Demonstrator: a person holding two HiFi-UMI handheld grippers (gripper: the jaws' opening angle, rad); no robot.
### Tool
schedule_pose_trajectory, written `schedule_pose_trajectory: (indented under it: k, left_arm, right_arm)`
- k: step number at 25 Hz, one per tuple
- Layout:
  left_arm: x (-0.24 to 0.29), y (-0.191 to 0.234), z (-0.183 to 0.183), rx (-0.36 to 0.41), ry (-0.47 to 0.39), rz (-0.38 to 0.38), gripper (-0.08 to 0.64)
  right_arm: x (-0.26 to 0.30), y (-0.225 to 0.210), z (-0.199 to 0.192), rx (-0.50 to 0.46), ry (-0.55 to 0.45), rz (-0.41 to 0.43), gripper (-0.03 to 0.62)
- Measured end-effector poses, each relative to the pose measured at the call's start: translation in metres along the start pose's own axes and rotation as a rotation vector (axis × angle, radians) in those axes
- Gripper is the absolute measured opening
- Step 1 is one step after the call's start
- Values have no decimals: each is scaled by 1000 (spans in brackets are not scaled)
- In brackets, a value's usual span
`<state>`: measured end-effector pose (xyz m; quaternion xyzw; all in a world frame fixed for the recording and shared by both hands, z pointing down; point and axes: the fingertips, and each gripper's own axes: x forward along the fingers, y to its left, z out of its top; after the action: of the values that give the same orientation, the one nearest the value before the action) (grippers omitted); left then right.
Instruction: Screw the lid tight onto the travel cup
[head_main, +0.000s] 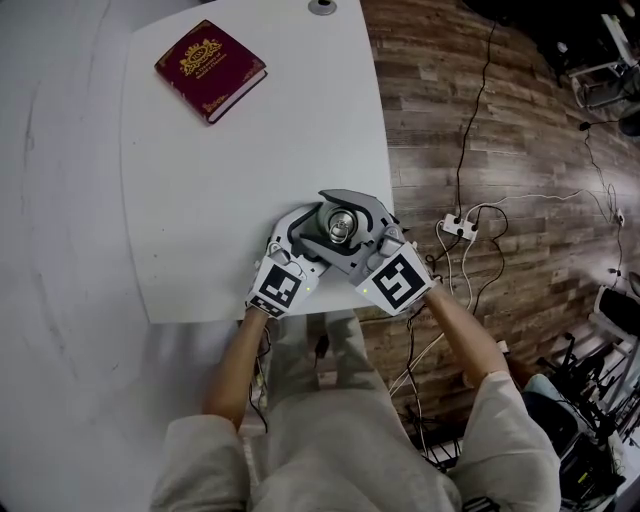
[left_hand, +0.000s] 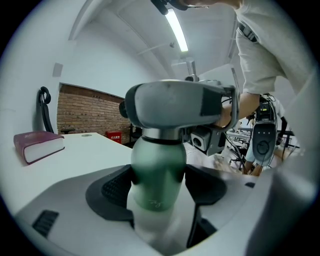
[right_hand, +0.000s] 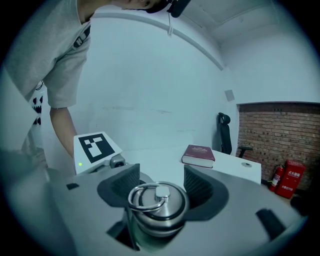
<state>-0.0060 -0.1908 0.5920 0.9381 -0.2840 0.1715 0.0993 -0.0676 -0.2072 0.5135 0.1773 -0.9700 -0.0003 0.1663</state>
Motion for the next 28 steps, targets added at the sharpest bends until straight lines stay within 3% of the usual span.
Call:
schedule_pose_trajectory:
  k: [7, 28]
  left_arm:
    - [0, 0, -1, 10, 5, -3, 319]
    - [0, 1, -1, 12, 8, -7, 319]
  right_arm:
    - [-1, -4, -2, 18, 2, -63, 270]
    - [-8, -30, -2, 123, -14, -545, 268]
